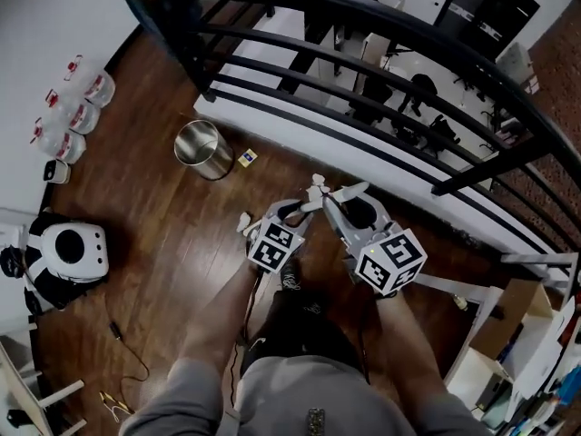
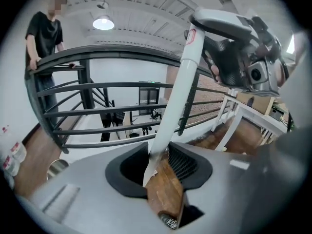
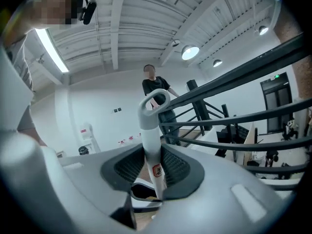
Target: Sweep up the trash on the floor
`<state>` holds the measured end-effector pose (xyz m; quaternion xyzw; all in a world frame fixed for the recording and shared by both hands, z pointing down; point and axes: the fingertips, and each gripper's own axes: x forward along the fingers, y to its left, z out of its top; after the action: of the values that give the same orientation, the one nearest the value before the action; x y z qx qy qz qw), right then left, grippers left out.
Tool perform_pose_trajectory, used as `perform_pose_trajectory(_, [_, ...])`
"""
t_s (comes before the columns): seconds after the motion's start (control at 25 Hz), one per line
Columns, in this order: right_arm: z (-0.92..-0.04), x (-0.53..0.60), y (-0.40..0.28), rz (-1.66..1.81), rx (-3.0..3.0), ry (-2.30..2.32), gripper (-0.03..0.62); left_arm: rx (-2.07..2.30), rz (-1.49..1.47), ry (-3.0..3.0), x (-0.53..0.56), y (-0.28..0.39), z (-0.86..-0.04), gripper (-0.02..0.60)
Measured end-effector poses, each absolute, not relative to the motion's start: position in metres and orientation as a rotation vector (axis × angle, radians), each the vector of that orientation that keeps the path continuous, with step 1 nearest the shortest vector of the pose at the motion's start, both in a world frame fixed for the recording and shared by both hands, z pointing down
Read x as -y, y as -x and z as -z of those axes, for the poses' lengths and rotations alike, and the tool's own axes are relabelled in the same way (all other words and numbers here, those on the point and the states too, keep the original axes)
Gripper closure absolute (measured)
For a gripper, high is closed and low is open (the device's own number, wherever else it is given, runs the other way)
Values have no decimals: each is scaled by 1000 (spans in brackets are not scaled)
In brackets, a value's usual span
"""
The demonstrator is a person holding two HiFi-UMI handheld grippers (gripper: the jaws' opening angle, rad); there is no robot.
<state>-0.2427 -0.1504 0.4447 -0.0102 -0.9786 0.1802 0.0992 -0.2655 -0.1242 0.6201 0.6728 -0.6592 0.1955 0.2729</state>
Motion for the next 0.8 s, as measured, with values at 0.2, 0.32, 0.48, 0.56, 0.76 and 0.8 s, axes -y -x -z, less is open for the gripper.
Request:
perform_pose_trajectory(0.2, [-446, 96, 296, -529, 2875, 216, 493, 1860, -523, -1698, 64, 317, -620, 457])
perform_pose_trajectory(0.32, [-450, 66, 332, -518, 2864, 305, 493, 1907, -512, -1632, 31, 353, -624, 457])
perform_pose_trajectory(0.48, [-448, 20, 385, -502, 2840, 399, 493, 1929, -499, -1580, -16, 403, -622, 457])
perform_pose_trajectory(0.56, [-449, -1, 410, -501, 2823, 433, 493, 1933, -496, -1560, -38, 426, -622, 457])
perform_pose_trajectory(0.76, [-466, -40, 461, -501, 2769, 464, 493, 1925, -482, -1508, -79, 474, -638, 457])
perform_pose_trajectory(0.8, [-471, -46, 467, -502, 2757, 462, 493, 1917, -483, -1503, -85, 480, -644, 457])
